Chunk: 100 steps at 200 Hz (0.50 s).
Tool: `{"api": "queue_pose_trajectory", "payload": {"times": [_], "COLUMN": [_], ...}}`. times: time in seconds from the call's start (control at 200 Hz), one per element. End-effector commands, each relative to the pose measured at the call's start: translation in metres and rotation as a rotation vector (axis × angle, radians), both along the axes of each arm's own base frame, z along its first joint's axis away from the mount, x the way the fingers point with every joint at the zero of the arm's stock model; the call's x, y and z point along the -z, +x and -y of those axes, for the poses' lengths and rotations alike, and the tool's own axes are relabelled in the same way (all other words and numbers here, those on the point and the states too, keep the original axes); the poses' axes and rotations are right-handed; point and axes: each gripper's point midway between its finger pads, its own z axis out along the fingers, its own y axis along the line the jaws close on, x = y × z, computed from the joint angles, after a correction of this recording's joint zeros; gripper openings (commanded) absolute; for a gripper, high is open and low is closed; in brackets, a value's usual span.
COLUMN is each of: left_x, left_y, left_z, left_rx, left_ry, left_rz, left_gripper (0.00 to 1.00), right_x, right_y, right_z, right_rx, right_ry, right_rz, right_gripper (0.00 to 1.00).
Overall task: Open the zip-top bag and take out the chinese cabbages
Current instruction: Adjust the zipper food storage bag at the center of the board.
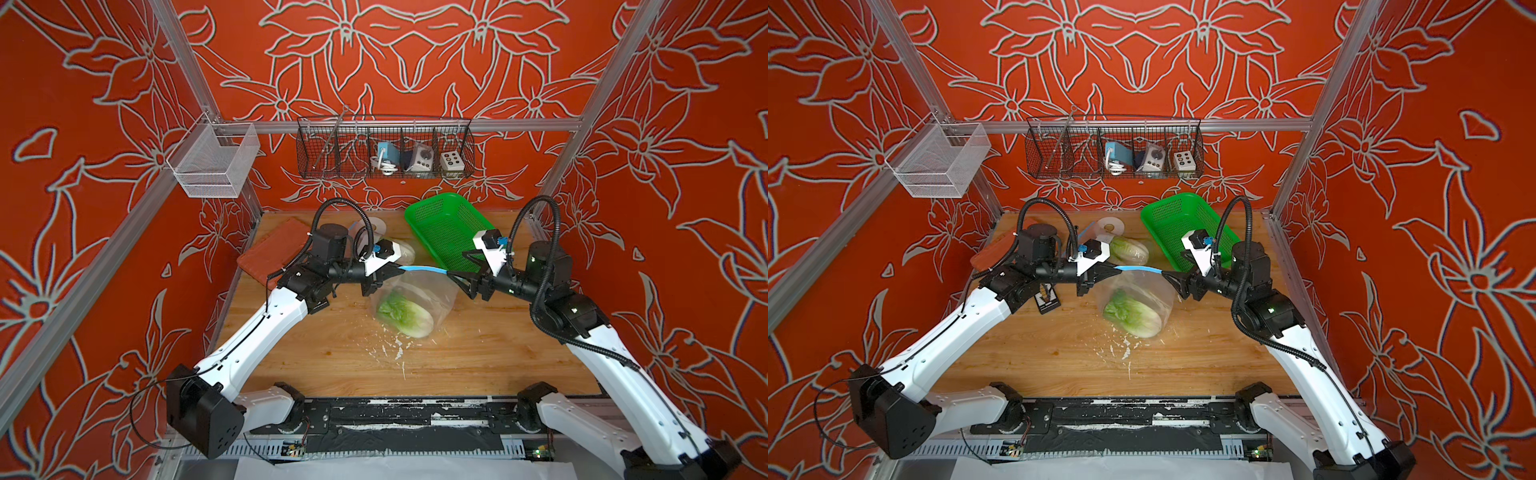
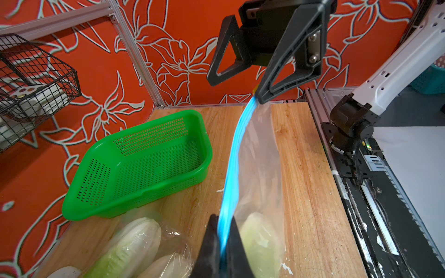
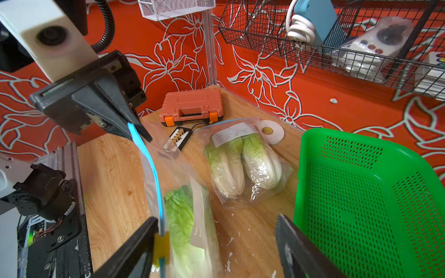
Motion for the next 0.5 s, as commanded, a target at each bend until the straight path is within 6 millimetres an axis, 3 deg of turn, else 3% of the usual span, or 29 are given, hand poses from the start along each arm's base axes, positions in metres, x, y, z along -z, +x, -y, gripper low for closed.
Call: {"api": "queue_pose_trajectory", "payload": {"times": [0.0,0.22,0.3,0.405,0.495], "left_x": [-0.013,-0.011,-0.009,-0.009,-0.009], "left_y": [-0.003,0.007,0.007,0.011,0.017], "left_z": [0.001,0.001,0.002,0.000,-0.004], "left_rx": [0.022,-0.011,-0.005,-0.020,-0.047], "left_ry": [-0.038,-0.049,-0.047,-0.051,-0.067], "left_rz": [0.030,-0.034,-0.050,-0.069,-0.110], "left_gripper": [0.00,0.00,0.00,0.00,0.00], "right_x": [-0.005,0.007,0.011,0.017,0.022], "right_y": [-0.014,-0.042,-0.037,-0.032,-0.029], "right_z": [-0.013,-0.027,-0.027,-0.025,-0.023], "right_rx": [-0.142,-0.337,-0.316,-0.294,-0.277], "right_ry": [0.030,0.053,0.050,0.023,-0.006], "right_rz": [0.013,-0.051,-0.053,-0.045,-0.036], "right_gripper": [0.76,0.71,0.60,0.38,0.37]}}
